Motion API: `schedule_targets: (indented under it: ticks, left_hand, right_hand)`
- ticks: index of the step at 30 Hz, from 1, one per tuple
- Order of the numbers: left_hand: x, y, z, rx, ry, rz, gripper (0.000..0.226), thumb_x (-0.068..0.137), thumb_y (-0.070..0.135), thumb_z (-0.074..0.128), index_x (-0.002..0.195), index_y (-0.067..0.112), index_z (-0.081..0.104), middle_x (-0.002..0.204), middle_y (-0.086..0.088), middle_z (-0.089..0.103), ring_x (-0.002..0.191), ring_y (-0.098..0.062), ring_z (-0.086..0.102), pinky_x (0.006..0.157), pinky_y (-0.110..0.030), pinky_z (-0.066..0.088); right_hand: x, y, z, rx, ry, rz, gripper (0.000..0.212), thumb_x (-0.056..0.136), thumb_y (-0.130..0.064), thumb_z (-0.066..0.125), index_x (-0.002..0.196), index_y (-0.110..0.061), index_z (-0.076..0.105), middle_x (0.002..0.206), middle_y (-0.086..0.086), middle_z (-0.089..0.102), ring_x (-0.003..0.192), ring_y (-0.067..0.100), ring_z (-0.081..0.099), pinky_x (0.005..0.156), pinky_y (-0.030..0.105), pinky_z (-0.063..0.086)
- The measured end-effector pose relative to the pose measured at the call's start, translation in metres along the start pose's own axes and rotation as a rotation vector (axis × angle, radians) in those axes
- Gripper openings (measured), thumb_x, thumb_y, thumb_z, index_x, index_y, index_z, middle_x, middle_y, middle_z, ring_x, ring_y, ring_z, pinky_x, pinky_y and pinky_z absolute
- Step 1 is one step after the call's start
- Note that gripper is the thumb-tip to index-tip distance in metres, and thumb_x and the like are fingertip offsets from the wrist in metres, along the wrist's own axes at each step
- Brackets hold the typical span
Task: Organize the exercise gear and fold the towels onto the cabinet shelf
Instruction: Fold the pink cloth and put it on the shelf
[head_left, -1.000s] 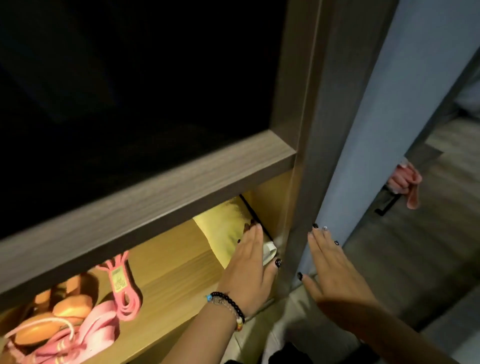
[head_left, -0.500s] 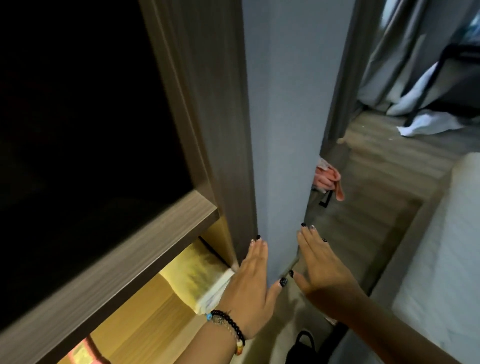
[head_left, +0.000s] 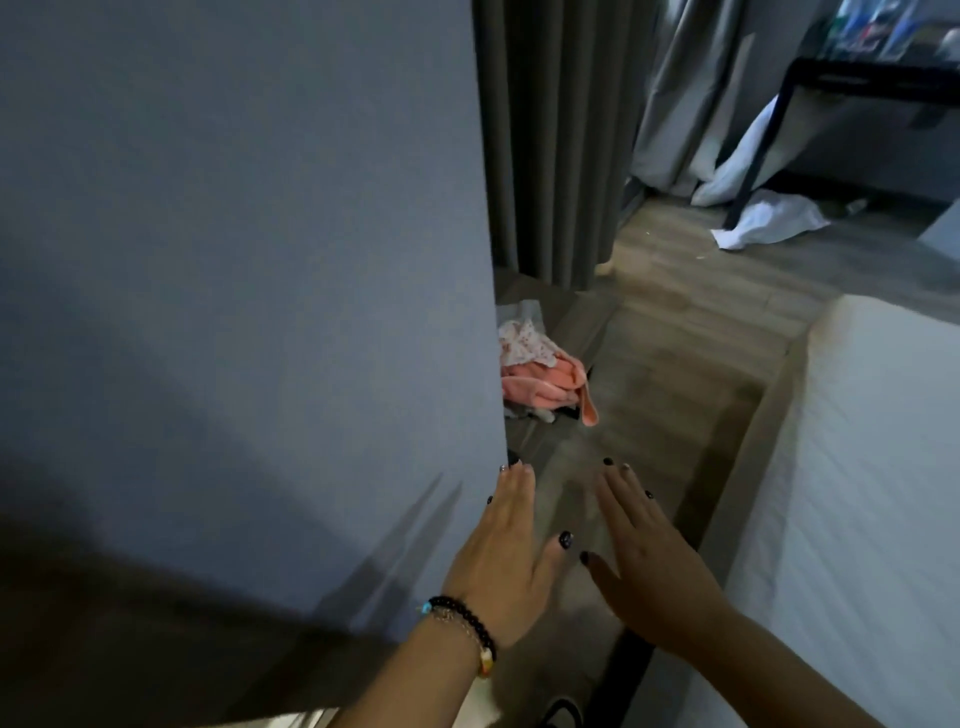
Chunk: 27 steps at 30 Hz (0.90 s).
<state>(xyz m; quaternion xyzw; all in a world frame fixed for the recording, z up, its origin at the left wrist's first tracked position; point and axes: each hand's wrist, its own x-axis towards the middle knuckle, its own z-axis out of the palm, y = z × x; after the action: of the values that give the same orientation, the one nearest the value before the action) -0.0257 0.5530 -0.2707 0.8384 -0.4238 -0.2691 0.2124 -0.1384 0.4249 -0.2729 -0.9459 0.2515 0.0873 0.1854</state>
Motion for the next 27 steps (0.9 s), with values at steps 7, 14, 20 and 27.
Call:
schedule_targets:
  ticks: [7,14,20,27]
  left_hand:
    - [0.093,0.020,0.001,-0.047,0.041,-0.037,0.074,0.101,0.039,0.037,0.152,0.022,-0.015,0.160,0.007,-0.019,0.137,0.003,-0.017,0.111,-0.018,-0.008]
    - [0.169,0.019,-0.001,-0.069,0.050,-0.029,0.073,0.101,0.042,0.034,0.152,0.019,-0.013,0.160,0.004,-0.017,0.145,-0.006,-0.010,0.116,-0.020,-0.001]
    - [0.233,0.008,-0.010,-0.093,0.040,-0.042,0.074,0.101,0.042,0.034,0.153,0.017,-0.013,0.160,0.004,-0.018,0.147,-0.008,-0.009,0.116,-0.019,0.000]
    - [0.297,-0.007,-0.028,-0.102,0.089,-0.100,0.073,0.102,0.034,0.038,0.153,0.012,-0.009,0.162,-0.002,-0.012,0.149,-0.013,-0.006,0.110,-0.016,0.000]
  right_hand:
    - [0.058,0.069,-0.034,-0.006,0.023,0.045,0.082,0.096,-0.049,0.043,0.136,-0.023,-0.024,0.146,-0.004,-0.028,0.136,0.013,-0.026,0.114,0.031,-0.009]
    - [0.108,0.101,-0.046,0.024,0.043,0.080,0.082,0.097,-0.046,0.044,0.141,-0.022,-0.020,0.145,-0.004,-0.028,0.135,0.013,-0.027,0.110,0.030,-0.009]
    - [0.159,0.114,-0.059,0.023,-0.012,0.070,0.082,0.097,-0.046,0.043,0.140,-0.020,-0.022,0.155,0.000,-0.021,0.132,0.013,-0.028,0.108,0.029,-0.010]
    - [0.234,0.122,-0.086,0.080,-0.042,0.043,0.080,0.097,-0.042,0.044,0.139,-0.025,-0.022,0.159,0.000,-0.017,0.135,0.012,-0.027,0.114,0.030,-0.008]
